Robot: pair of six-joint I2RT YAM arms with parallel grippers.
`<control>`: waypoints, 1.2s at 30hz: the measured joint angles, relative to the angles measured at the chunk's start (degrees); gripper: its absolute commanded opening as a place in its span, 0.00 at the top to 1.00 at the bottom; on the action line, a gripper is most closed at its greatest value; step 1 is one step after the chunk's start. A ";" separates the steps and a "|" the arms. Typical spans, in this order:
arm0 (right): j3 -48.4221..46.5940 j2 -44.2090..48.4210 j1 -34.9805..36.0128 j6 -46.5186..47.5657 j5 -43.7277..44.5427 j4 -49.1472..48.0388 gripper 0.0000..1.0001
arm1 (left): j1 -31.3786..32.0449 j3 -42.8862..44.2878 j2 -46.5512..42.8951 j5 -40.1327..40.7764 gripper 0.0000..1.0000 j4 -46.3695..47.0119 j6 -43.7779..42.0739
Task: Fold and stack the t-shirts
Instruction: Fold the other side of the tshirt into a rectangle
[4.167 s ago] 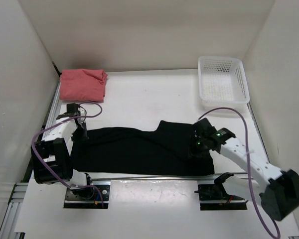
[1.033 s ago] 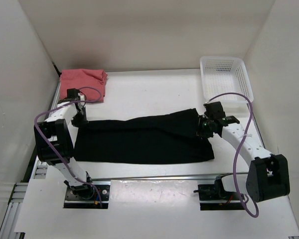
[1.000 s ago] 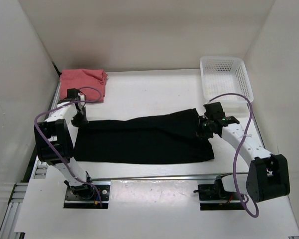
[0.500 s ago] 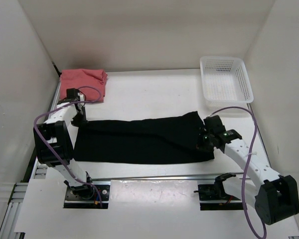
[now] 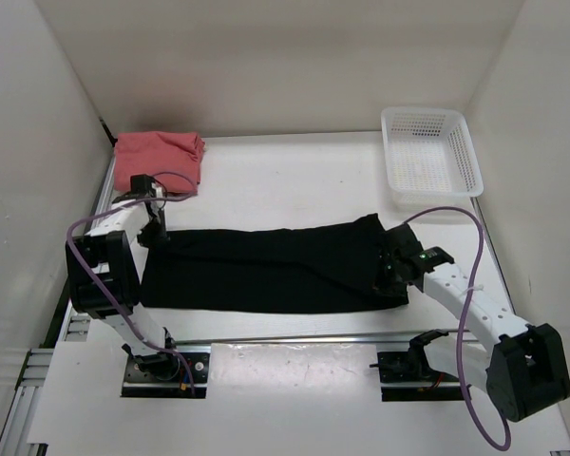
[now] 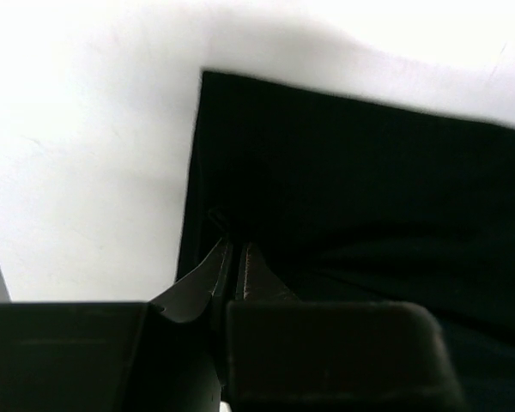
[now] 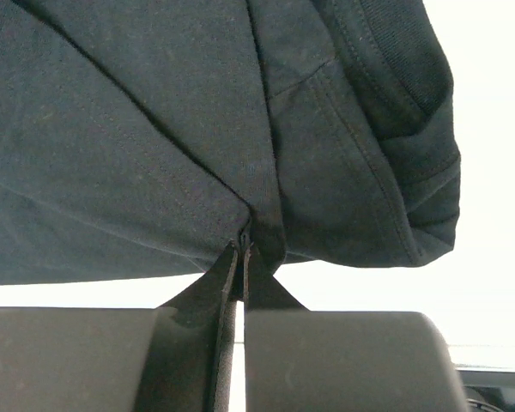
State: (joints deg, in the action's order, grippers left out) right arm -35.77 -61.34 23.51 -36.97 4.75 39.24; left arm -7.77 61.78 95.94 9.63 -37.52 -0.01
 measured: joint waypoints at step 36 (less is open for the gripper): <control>0.94 -4.70 0.63 0.26 0.39 -0.42 0.96 | 7.56 -0.39 3.89 7.76 0.46 -6.80 -0.02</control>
State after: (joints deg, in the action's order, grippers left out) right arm -34.83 -66.04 24.14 -36.71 5.15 38.83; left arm -0.21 61.39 99.83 17.39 -44.31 -0.03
